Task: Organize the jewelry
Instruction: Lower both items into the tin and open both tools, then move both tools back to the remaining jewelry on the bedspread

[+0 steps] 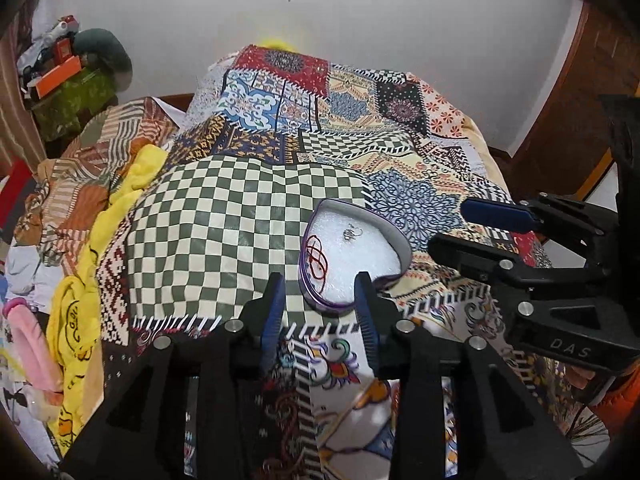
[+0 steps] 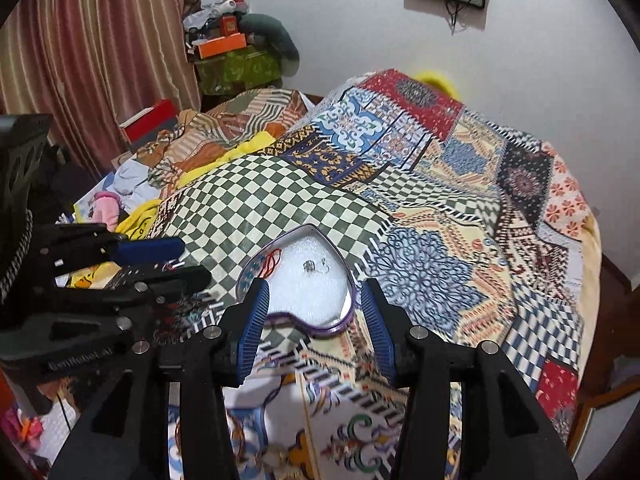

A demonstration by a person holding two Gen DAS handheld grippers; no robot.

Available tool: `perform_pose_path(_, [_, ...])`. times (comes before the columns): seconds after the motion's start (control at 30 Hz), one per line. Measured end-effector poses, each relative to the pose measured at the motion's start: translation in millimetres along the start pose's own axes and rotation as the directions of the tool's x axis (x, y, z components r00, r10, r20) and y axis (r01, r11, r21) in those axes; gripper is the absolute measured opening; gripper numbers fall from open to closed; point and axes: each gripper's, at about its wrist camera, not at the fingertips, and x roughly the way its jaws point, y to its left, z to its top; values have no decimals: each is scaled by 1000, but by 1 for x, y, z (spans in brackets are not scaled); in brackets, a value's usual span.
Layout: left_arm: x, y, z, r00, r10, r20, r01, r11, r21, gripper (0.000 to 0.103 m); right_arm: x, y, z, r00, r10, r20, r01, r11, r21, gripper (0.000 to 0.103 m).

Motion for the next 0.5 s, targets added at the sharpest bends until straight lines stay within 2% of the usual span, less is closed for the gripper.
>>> perform_pose_path(0.23, [-24,-13,-17,1000,0,6,0,1000,25,37,-32,0,-21,999,-19,44,18,1000,13,45])
perform_pose_path(0.5, [-37,-26,-43,1000,15,2,-15,998,59,37,-54,-8,-46,996,-64,55,62,997,37,45])
